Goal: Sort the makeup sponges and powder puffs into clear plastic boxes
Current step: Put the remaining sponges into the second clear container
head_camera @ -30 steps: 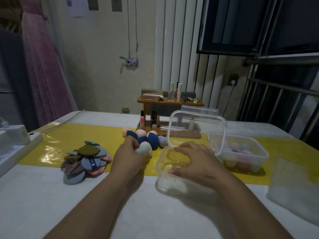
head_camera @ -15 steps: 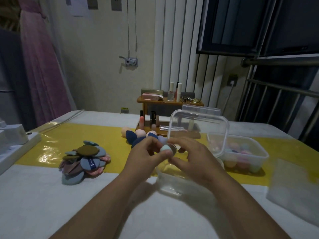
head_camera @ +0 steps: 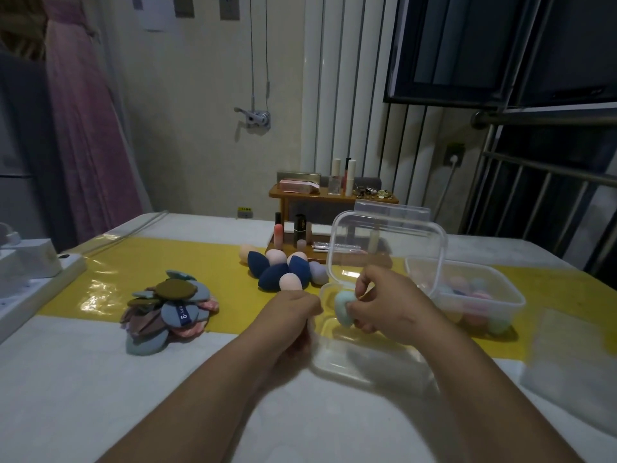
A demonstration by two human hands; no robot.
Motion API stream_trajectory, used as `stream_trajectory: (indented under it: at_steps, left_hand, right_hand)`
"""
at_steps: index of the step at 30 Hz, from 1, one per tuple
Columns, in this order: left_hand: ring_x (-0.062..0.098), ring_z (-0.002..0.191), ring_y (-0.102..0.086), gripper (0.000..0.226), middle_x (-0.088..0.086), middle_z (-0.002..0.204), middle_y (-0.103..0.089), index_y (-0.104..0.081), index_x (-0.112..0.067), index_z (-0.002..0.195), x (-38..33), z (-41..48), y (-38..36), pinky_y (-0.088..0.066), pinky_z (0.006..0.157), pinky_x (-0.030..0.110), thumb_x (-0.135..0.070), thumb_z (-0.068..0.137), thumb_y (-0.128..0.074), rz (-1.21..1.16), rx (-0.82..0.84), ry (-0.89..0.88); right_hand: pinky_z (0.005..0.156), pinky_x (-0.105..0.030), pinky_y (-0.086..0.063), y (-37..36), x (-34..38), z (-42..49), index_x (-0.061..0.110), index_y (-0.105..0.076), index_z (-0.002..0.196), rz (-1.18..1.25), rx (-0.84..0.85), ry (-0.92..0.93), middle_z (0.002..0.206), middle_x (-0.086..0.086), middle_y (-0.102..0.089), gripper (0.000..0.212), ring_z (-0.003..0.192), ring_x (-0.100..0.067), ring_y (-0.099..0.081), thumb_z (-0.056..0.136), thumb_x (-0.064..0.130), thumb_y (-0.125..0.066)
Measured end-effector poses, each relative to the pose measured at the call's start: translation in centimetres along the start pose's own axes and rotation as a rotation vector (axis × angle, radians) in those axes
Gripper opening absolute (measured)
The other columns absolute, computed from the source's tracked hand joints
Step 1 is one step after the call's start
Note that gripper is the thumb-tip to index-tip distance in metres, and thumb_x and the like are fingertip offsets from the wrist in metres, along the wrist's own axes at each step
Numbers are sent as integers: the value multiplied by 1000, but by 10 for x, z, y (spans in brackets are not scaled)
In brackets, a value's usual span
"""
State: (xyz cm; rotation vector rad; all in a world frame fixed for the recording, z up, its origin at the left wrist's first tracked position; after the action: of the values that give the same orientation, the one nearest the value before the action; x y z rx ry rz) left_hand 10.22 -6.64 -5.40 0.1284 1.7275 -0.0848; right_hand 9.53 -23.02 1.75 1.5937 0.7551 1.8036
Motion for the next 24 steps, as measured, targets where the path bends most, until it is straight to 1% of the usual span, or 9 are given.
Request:
stream_trajectory:
  at_steps: [2,4,6,10,13,16,19,22,24]
  left_hand:
    - [17,48,-43,20,4,58,-43,-59,-22,55,1,2,-1,-34,45,26,-30,73,-62,6,25,6]
    - [14,43,-42,25,5,57,-43,-56,-20,55,2,3,-5,-34,40,24,-25,79,-60,-12,61,9]
    - [12,43,-40,29,1,53,-40,-54,-22,52,4,4,-8,-34,42,25,-23,80,-59,-43,88,12]
    - [12,49,-38,24,-2,51,-37,-52,-24,50,4,6,-11,-31,52,30,-29,73,-58,-20,113,-14]
    - [10,46,-40,20,-2,50,-37,-52,-21,53,6,7,-13,-34,45,26,-27,71,-59,-74,141,-2]
    - [15,53,-38,17,1,55,-36,-52,-22,54,8,8,-11,-30,51,30,-31,65,-61,-56,117,5]
    - [21,61,-36,17,1,57,-36,-53,-23,52,8,9,-11,-29,59,36,-35,61,-62,-52,105,6]
    - [20,61,-36,16,1,56,-36,-54,-23,52,8,9,-11,-29,58,36,-36,58,-63,-63,108,6]
    - [18,58,-35,16,1,56,-36,-53,-23,52,8,9,-12,-28,56,34,-34,61,-62,-67,116,-4]
  right_hand:
    - [67,-36,-62,-7,1,1,28,-53,84,-16,36,6,71,0,-72,14,60,-12,-69,83,25,-67]
    - [72,-43,-61,-11,3,3,30,-51,85,-51,45,26,76,0,-71,13,68,-17,-69,86,30,-64]
    - [75,-44,-58,-14,5,4,30,-48,85,-131,54,44,83,1,-69,15,76,-21,-67,89,33,-62]
    - [73,-36,-55,-23,7,4,32,-47,86,-269,64,59,93,6,-63,15,80,-15,-59,92,37,-60]
    - [75,-34,-55,-27,5,5,38,-51,92,-289,90,50,99,6,-62,11,83,-13,-58,91,40,-61]
    - [74,-36,-57,-28,2,4,38,-50,92,-274,98,35,94,10,-62,19,79,-11,-59,86,39,-68]
    - [74,-39,-58,-25,4,3,36,-48,90,-288,62,38,92,10,-62,22,79,-12,-59,86,36,-69]
    - [75,-38,-57,-25,6,4,34,-46,87,-303,52,45,93,8,-63,22,80,-12,-58,87,34,-68]
    - [75,-37,-57,-27,5,4,35,-47,87,-306,74,45,96,8,-63,20,81,-12,-59,88,35,-67]
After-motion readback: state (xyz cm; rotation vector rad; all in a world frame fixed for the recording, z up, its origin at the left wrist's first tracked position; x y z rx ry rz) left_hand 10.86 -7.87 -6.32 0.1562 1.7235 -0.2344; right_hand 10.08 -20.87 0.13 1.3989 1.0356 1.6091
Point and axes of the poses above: each hand's wrist, its own z-axis towards the middle knuckle, its own y-axis out of the back of the hand, x = y × z, the point moved 10 cm from there along z, towards the middle knuckle
